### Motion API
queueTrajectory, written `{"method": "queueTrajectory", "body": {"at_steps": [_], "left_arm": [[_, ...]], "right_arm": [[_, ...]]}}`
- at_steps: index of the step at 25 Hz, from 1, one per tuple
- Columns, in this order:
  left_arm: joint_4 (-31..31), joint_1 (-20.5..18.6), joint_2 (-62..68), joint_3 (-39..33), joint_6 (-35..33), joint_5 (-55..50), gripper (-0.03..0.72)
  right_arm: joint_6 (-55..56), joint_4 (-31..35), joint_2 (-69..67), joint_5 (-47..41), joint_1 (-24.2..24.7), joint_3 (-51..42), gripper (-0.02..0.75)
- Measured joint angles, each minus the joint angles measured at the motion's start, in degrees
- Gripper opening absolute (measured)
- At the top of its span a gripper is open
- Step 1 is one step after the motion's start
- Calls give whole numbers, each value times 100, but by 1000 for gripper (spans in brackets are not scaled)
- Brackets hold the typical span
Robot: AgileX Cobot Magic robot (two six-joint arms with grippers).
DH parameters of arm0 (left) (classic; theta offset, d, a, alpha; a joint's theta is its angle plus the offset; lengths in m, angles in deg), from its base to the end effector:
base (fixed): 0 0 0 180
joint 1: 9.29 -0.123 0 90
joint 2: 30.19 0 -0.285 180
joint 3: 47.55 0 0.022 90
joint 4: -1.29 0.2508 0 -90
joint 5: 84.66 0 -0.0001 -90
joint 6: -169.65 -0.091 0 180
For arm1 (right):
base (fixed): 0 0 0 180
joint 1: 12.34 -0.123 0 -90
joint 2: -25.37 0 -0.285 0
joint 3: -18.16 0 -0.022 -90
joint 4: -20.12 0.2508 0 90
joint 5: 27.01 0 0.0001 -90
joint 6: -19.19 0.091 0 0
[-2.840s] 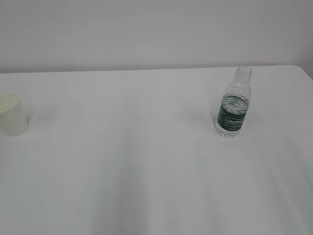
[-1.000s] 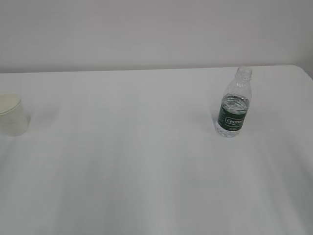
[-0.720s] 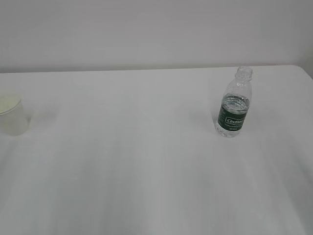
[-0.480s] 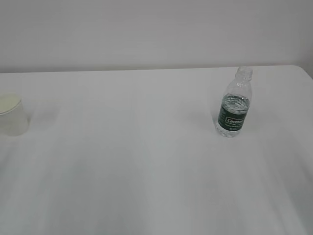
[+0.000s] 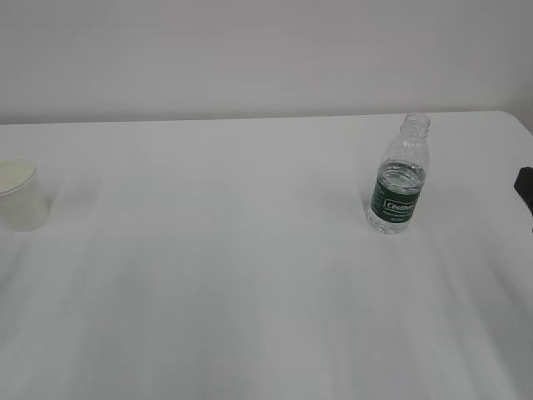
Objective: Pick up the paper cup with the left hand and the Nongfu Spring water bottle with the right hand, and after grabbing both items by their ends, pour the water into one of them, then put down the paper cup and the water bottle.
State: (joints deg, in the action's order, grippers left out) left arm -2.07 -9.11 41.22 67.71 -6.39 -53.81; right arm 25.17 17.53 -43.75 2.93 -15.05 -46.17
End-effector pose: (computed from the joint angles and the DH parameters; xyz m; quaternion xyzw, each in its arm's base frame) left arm 0.1865 0.0021 0.2033 -0.0553 0.7932 -0.0252 0.6059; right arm 0.1838 0.0107 0.2114 0.0000 0.7855 0.0436 0.6173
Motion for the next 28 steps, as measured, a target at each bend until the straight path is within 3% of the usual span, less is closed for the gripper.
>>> {"method": "queueTrajectory", "body": {"at_steps": [9, 18, 28], "left_arm": [[285, 0, 466, -261, 347, 1112, 423], [943, 0, 475, -300, 647, 1364, 420], [1199, 0, 1136, -737, 917, 2310, 420]], "right_arm": [[464, -442, -1499, 1568, 0, 0, 549], [847, -886, -3160, 3378, 0, 33, 508], [820, -1011, -3788, 3507, 0, 45, 514]]}}
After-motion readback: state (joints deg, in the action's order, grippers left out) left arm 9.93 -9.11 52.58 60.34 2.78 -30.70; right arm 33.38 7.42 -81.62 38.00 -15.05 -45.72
